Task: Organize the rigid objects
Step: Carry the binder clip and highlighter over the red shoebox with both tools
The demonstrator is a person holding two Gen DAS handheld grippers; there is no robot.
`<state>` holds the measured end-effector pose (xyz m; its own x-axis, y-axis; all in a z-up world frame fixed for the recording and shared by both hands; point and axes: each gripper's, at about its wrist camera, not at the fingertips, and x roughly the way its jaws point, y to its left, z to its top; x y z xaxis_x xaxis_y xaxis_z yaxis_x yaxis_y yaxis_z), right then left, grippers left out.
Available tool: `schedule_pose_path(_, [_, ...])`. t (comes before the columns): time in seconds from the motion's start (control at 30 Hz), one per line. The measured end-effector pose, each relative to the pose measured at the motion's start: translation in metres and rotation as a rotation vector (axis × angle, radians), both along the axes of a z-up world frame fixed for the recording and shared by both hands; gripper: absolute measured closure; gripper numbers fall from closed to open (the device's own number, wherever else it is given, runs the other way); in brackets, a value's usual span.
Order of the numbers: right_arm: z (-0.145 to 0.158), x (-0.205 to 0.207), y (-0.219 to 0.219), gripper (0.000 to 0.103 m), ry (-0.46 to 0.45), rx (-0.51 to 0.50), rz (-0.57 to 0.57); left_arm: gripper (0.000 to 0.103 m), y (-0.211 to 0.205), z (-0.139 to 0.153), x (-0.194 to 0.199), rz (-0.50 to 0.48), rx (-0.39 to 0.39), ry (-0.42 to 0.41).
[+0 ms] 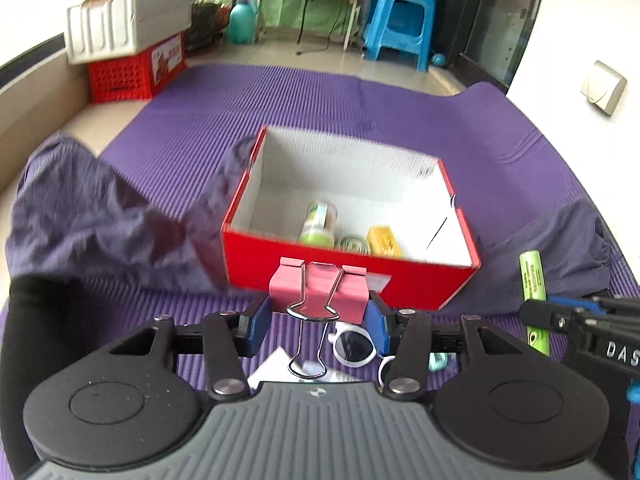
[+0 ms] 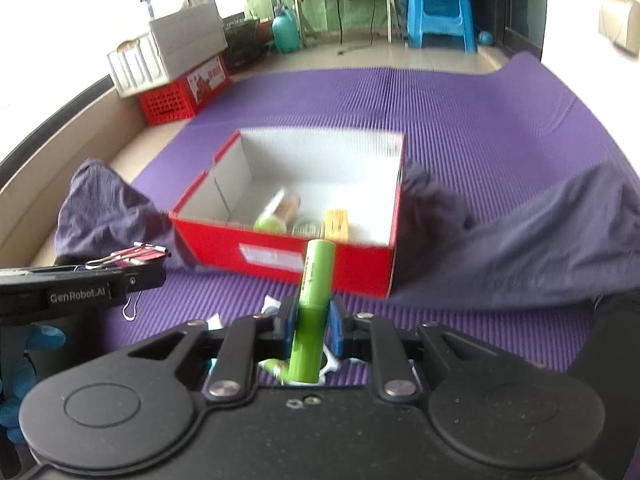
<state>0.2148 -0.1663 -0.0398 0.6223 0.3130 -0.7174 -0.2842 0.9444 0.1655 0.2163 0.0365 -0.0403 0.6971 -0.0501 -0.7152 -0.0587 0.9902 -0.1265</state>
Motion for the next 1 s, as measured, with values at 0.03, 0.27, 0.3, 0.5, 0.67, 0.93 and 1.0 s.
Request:
schedule_pose_path(0.03, [0.004,0.003,-0.001,0.087,-0.009,0.000,-0.002,0.054,-0.001,0.004,0.003,-0.007,0.007,-0.008])
schedule_pose_path(0.27, [0.023,0.030,-0.005,0.087,-0.056,-0.003,-0.023,0.054,-0.004,0.019,0.028,-0.034,0.053,-0.037])
schedule_pose_path(0.3, [0.024,0.035,-0.005,0.087,-0.062,-0.001,-0.025,0.054,-0.002,0.019,0.033,-0.032,0.053,-0.030])
schedule_pose_path(0.5, [0.023,0.062,-0.003,0.087,-0.052,0.006,-0.032,0.054,0.002,0.018,0.063,-0.030,0.093,-0.017])
schedule_pose_path(0.67, [0.014,0.085,0.006,0.087,-0.044,-0.032,-0.023,0.054,0.004,0.009,0.096,-0.029,0.124,0.005])
schedule_pose_path(0.93, [-0.017,0.129,0.021,0.087,-0.012,-0.109,-0.022,0.054,0.006,-0.022,0.146,-0.045,0.175,0.043])
schedule_pose_path(1.0, [-0.030,0.143,0.026,0.087,0.005,-0.126,-0.018,0.054,0.004,-0.029,0.156,-0.061,0.194,0.047])
